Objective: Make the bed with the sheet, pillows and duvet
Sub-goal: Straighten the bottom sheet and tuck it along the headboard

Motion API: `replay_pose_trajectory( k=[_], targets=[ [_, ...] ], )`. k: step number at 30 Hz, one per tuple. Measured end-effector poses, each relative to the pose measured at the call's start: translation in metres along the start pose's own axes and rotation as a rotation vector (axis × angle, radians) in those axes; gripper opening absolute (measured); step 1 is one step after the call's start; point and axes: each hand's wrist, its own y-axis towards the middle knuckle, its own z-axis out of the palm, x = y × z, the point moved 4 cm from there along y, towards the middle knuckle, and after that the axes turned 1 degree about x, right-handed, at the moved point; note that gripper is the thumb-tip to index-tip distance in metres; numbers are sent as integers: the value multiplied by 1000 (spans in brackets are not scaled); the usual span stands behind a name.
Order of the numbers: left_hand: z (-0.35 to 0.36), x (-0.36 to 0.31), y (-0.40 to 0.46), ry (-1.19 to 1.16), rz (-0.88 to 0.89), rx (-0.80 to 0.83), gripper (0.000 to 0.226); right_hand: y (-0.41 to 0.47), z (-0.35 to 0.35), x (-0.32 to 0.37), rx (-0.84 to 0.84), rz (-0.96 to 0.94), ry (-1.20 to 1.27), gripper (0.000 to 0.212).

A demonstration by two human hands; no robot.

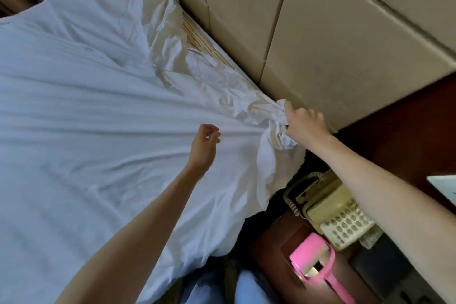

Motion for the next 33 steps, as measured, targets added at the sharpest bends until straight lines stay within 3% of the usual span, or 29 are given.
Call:
replay_pose_trajectory(
  k=[3,6,9,11,15,17,18,20,22,23,27,29,31,33],
  targets=[
    [5,12,-4,112,-5,5,15,-3,-5,-8,-79,-22,-123,62],
    [16,29,-5,202,-78,99,29,-13,7,-26,-197,20,-344,47],
    [22,46,-3,256,-135,121,33,-23,37,-49,-113,128,-522,33],
    [20,55,0,266,-152,90,33,-26,58,-61,-2,195,-508,43],
    [14,64,7,307,-105,60,30,-41,86,-48,-95,226,-177,55],
    [17,68,9,321,-102,74,28,-51,108,-30,-80,273,169,52],
    [19,70,10,335,-103,86,28,-56,119,-22,-49,359,403,53],
    [27,74,11,364,-102,112,28,-63,143,-9,28,607,846,76],
    [34,78,13,383,-92,140,27,-70,158,-2,46,812,1106,99],
    [38,79,14,388,-86,158,26,-72,163,-2,46,879,1209,101],
    [48,81,21,411,-65,209,25,-69,178,-22,168,1026,1502,57],
    [53,78,24,426,-38,214,24,-68,170,-45,33,1057,1535,40],
    [61,72,25,449,1,222,24,-76,144,-74,-306,1073,1498,36],
    [72,64,26,469,46,237,24,-94,116,-96,-628,1080,1253,38]
  ],
)
